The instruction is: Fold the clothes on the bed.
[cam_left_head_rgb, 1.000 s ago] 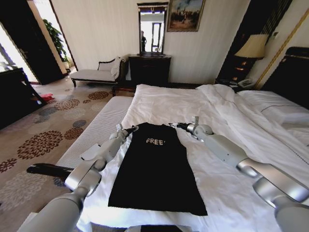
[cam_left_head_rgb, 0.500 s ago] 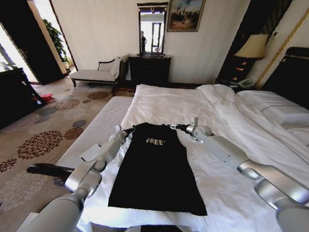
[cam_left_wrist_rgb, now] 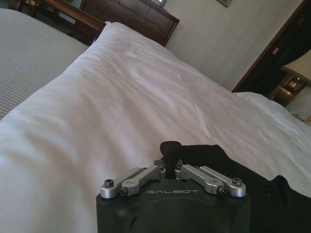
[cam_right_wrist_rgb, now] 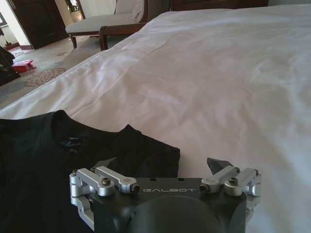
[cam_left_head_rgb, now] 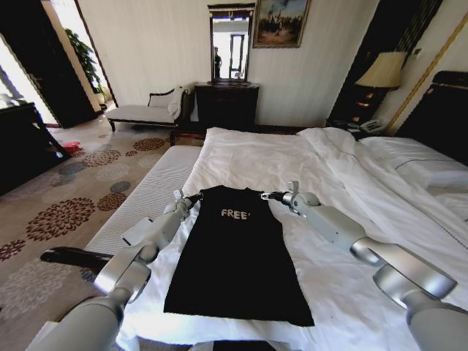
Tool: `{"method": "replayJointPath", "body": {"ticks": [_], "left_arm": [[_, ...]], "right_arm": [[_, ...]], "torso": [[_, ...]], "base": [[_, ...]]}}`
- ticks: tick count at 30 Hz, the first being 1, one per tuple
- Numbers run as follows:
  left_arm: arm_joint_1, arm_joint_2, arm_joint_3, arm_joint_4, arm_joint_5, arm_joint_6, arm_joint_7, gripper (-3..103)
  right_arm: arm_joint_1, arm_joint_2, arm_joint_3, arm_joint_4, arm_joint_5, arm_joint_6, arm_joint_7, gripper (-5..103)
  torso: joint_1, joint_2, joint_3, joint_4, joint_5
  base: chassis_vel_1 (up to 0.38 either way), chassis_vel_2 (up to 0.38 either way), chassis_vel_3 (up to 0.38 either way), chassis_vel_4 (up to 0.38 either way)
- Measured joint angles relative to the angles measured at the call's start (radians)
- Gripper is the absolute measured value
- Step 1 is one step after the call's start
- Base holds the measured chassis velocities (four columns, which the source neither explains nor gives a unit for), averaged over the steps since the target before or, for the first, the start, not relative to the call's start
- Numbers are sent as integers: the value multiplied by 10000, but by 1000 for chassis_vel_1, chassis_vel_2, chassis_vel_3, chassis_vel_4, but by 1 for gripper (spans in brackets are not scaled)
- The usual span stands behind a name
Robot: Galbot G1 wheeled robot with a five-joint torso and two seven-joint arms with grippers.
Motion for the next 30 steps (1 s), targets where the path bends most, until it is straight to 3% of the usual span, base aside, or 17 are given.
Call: {"method": "replayJointPath", "body": {"ticks": [5, 10, 12, 15, 18, 22, 30], "left_arm": [[6, 1, 53, -88, -37, 8, -39, 2], [31, 17, 85, -175, -72, 10, -70, 2], [42, 44, 87, -184, -92, 11, -82, 2], [48, 65, 88, -180, -105, 9, -83, 2], [85, 86, 78, -170, -122, -12, -83, 2], [119, 104, 72, -184, -148, -35, -84, 2], [199, 157, 63, -328, -173, -61, -89, 2]], "right_arm": [[97, 286, -101, -427, -38, -103, 1, 102], [169, 546, -175, -779, -140, -158, -33, 90], [199, 678, -183, -920, -195, -163, -90, 79], [210, 791, -188, -1023, -236, -163, -117, 74], [225, 942, -190, -1200, -243, -151, -137, 57], [236, 1013, -160, -1275, -209, -116, -162, 47], [257, 889, -127, -1224, -135, -90, -184, 14]], "torso": [[0, 0, 1, 2, 0], [0, 0, 0, -2, 0], [0, 0, 0, 3, -1], [0, 0, 0, 3, 0], [0, 0, 0, 0, 0], [0, 0, 1, 3, 0], [0, 0, 1, 0, 0]], "base": [[0, 0, 0, 0], [0, 0, 0, 0], [0, 0, 0, 0], [0, 0, 0, 0], [0, 0, 0, 0], [0, 0, 0, 0], [0, 0, 0, 0]]}}
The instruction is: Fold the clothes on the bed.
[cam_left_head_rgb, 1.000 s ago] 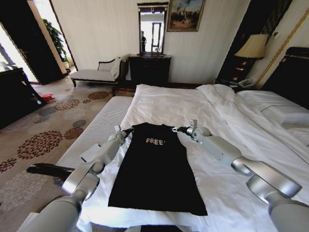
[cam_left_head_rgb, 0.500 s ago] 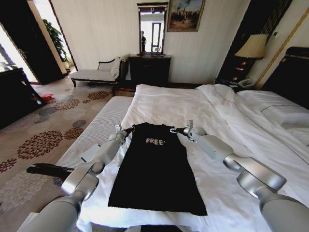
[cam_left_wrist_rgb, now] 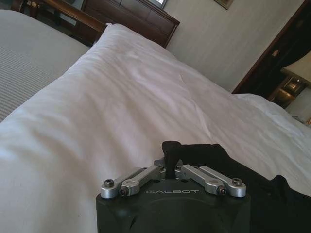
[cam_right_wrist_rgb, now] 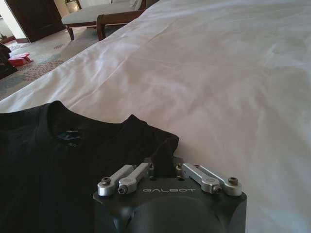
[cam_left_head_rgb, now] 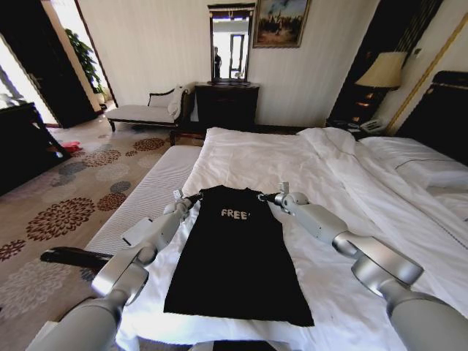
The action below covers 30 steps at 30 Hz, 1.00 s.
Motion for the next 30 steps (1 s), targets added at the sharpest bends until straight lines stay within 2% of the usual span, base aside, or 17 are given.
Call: {"method": "replayJointPath", "body": {"ticks": [1, 3, 5, 15, 21, 26, 28, 30], "left_arm": [[4, 5, 0, -10, -3, -2, -1, 2], [12, 7, -1, -26, -7, -31, -20, 2], [12, -4, -3, -27, -8, -51, -35, 2], [128, 72, -1, -449, 20, -302, -255, 2], [358, 599, 80, -1392, -244, -603, -418, 2], [558, 1096, 94, -2242, -699, -1488, -623, 2], [625, 1195, 88, -2425, -724, -1540, -629, 2], [941, 1560, 72, -3220, -845, -1567, -678, 2]], "right_arm": [[0, -14, -1, 13, 0, 0, 0, 14], [0, -83, -20, 102, -4, 9, -4, 4], [-8, -96, -20, 138, -5, 31, -5, 2], [-148, -224, 14, 534, -30, 200, 50, 0], [-271, -586, 248, 1420, 183, 298, 266, 0], [-561, -1128, 563, 2714, 495, 377, 575, 0], [-603, -1190, 605, 2852, 513, 385, 598, 0], [-773, -1477, 792, 3450, 554, 424, 632, 0]], "torso": [[0, 1, 0, 1, 0], [-1, 0, 0, 0, 0], [0, 0, -1, 0, 0], [0, 0, 0, 1, 0], [0, 0, 0, 3, 0], [0, 0, -1, -3, 0], [0, 0, 0, -1, 2], [0, 0, -1, 4, -1]], "base": [[0, 0, 0, 0], [0, 0, 0, 0], [0, 0, 0, 0], [0, 0, 0, 0], [0, 0, 0, 0], [0, 0, 0, 0], [0, 0, 0, 0], [0, 0, 0, 0]]}}
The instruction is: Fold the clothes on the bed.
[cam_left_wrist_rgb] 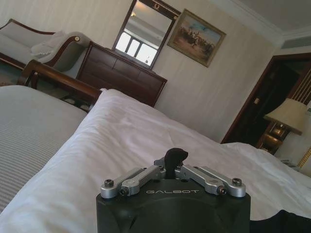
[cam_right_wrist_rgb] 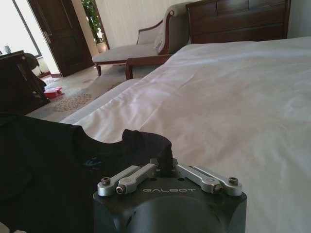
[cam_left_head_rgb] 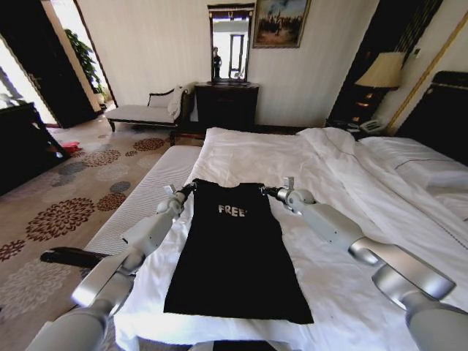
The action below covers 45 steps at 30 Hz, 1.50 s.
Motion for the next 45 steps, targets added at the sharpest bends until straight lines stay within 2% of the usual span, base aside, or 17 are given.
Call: {"method": "replayJointPath", "body": {"ticks": [5, 14, 17, 18, 21, 24, 27, 28, 31, 32, 34, 38, 45], "left_arm": [[482, 484, 24, -1369, -32, 152, -46, 2], [843, 937, 248, -3066, 175, 71, -234, 2], [1085, 1322, 371, -4162, 106, 65, -329, 2], [1085, 1322, 371, -4162, 106, 65, -329, 2], [1419, 1755, 405, -5125, 136, -52, -335, 2], [1661, 1986, 419, -5462, 249, -232, -331, 2], [2086, 2325, 455, -5936, 395, -493, -255, 2], [2228, 2437, 472, -6105, 431, -539, -206, 2], [2498, 2605, 426, -6361, 519, -590, -169, 2], [2819, 2776, 306, -6635, 637, -621, -169, 2], [3120, 2919, 182, -6902, 757, -648, -179, 2], [3636, 3286, -117, -7507, 858, -671, -267, 2], [4130, 3937, -606, -8250, 825, -676, -404, 2]], "right_arm": [[-366, -393, 433, 880, 138, 48, 133, 0], [-1020, -807, 1287, 1987, 445, 325, 436, 0], [-1619, -1244, 1901, 2722, 554, 359, 474, 0], [-1619, -1244, 1901, 2722, 554, 359, 474, 0], [-2567, -1747, 2718, 3426, 468, 475, 367, 0], [-3092, -2019, 3239, 3770, 330, 563, 251, 0], [-4315, -2520, 4621, 4554, 128, 647, 128, 0], [-4689, -2684, 4982, 4815, 28, 683, 92, 0], [-5096, -2903, 5277, 5137, -213, 777, 6, 0], [-5495, -3137, 5393, 5525, -560, 897, -108, 0], [-5797, -3311, 5420, 5832, -860, 996, -188, 0], [-6267, -3505, 5471, 6449, -1217, 1127, -265, 0], [-6727, -3447, 5490, 7121, -1400, 1201, -275, 0]], "torso": [[-2, 0, 0, -2, -1], [-1, 0, -1, -2, 1], [-1, 0, -1, -3, 0], [-1, 0, -1, -3, 0], [-2, -1, -2, -3, 4], [-2, -1, -1, -5, 3], [-2, -1, -1, 3, 2], [-2, -1, -2, -7, 0], [-3, 0, -3, -21, 0], [-3, 0, -3, -6, 1], [-3, 0, -2, 1, 1], [-2, 0, -1, -3, -3], [0, 0, 0, -1, 1]], "base": [[0, 0, 0, 0], [0, 0, 0, 0], [0, 0, 0, 0], [0, 0, 0, 0], [0, 0, 0, 0], [0, 0, 0, 0], [0, 0, 0, 0], [0, 0, 0, 0], [0, 0, 0, 0], [0, 0, 0, 0], [0, 0, 0, 0], [0, 0, 0, 0], [0, 0, 0, 0]]}}
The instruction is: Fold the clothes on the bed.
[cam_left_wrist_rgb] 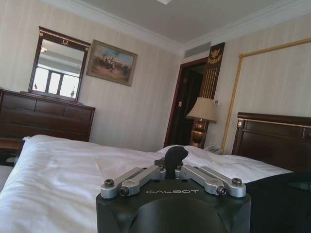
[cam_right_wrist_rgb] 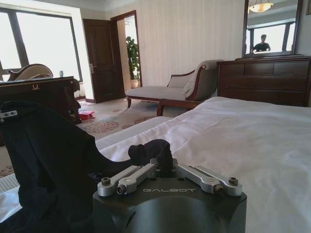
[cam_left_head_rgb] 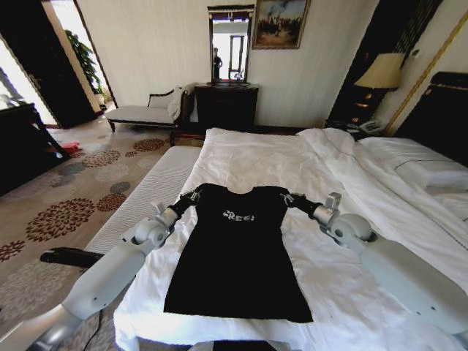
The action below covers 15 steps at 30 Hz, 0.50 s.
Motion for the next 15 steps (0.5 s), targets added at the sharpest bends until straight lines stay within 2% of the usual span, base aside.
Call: {"method": "replayJointPath", "body": {"ticks": [3, 7, 8, 15], "left_arm": [[477, 397, -274, -645, 12, -35, -35, 2], [1363, 643, -700, -1290, 209, -98, 4, 2], [1900, 752, -889, -1547, 413, -188, 64, 2], [2807, 860, -1184, -1952, 886, -503, 139, 2]], "right_arm": [[-234, -69, 140, 233, -207, 114, -42, 0], [-426, -177, 261, 371, -280, 231, -86, 0], [-621, -233, 377, 481, -293, 298, -102, 0], [-1321, -315, 752, 801, -763, 677, -261, 0]], "torso": [[1, 0, 0, 1, -1], [0, 0, -1, -10, -1], [0, 0, 0, 5, 1], [-1, 0, 0, -6, 0]], "base": [[0, 0, 0, 0], [0, 0, 0, 0], [0, 0, 0, 0], [0, 0, 0, 0]]}}
